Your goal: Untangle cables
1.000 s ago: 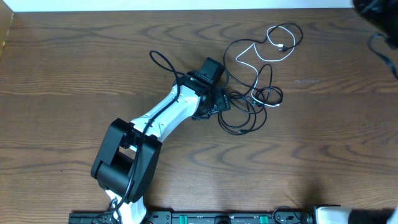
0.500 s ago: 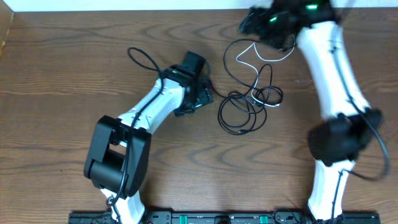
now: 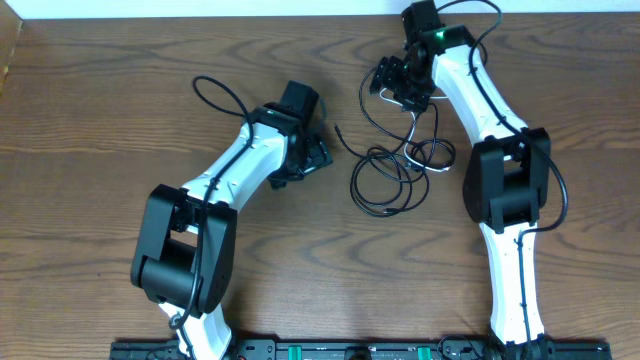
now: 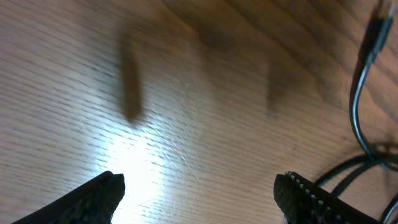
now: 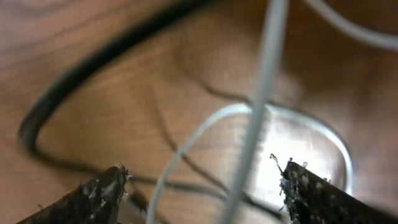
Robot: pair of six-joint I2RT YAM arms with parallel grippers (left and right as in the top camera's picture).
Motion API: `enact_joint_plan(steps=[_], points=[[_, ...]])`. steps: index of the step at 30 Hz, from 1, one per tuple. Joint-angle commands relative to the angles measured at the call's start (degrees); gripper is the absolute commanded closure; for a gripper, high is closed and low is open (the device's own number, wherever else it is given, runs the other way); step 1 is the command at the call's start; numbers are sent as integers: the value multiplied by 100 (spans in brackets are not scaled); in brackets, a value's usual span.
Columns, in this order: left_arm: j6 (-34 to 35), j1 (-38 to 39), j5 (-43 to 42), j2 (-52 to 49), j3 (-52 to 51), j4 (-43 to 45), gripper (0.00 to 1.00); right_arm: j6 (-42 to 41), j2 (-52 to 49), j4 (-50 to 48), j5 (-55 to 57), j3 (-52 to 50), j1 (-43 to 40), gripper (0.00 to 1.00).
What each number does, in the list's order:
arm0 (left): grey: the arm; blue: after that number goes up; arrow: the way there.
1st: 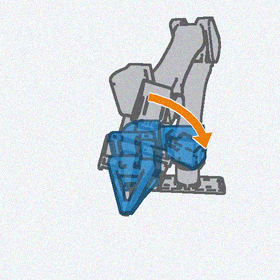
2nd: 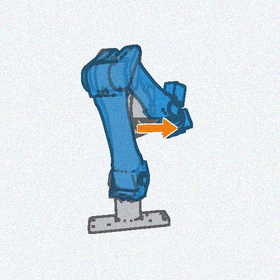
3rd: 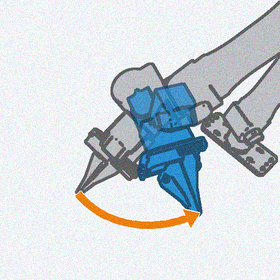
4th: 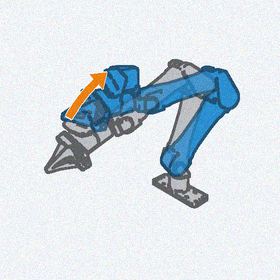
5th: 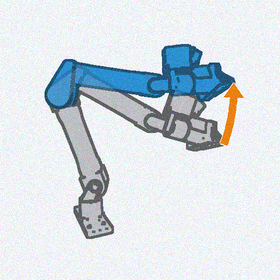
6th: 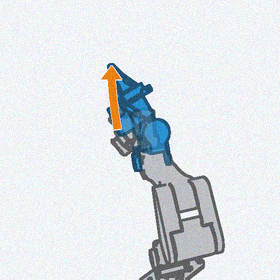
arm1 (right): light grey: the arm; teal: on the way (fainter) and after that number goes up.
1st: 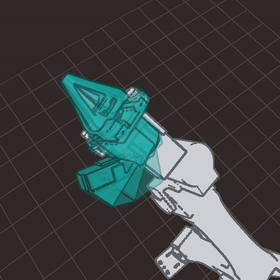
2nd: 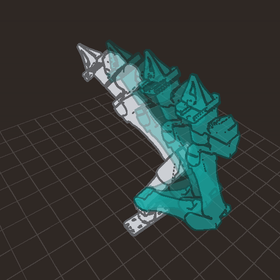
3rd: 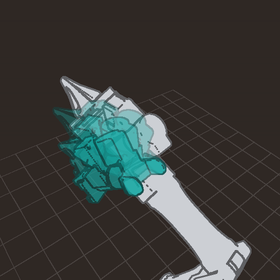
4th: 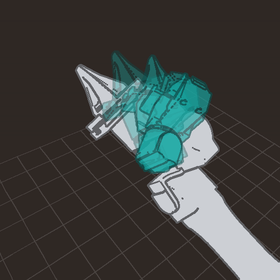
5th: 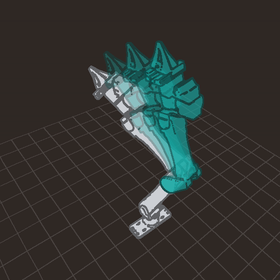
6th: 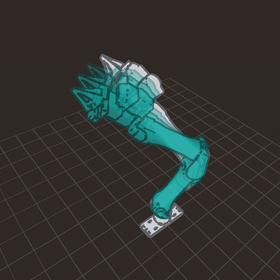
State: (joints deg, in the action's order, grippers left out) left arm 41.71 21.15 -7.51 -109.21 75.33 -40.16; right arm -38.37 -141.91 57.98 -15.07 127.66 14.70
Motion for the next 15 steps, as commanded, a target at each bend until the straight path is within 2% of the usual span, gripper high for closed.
enact_joint_plan(steps=[1,3,5,7,8,9,15], points=[[-81,-98,94,-17,-17,-59,17,-52,-76,-326,275,2,-4,25],[-81,-98,94,-17,-17,-76,17,-22,-70,-603,372,2,-4,29],[-79,-98,94,-17,-17,-85,17,-13,-70,-774,487,2,-2,40],[-79,-98,94,-17,-17,-96,17,-13,-70,-802,752,2,-2,65],[-79,-98,94,-17,-17,-98,17,-13,-70,-772,844,2,4,87],[-79,-98,94,-17,-17,-98,17,-13,-70,-737,881,2,4,99],[-79,-98,92,-17,-17,-96,17,33,216,-566,118,17,-28,99]])
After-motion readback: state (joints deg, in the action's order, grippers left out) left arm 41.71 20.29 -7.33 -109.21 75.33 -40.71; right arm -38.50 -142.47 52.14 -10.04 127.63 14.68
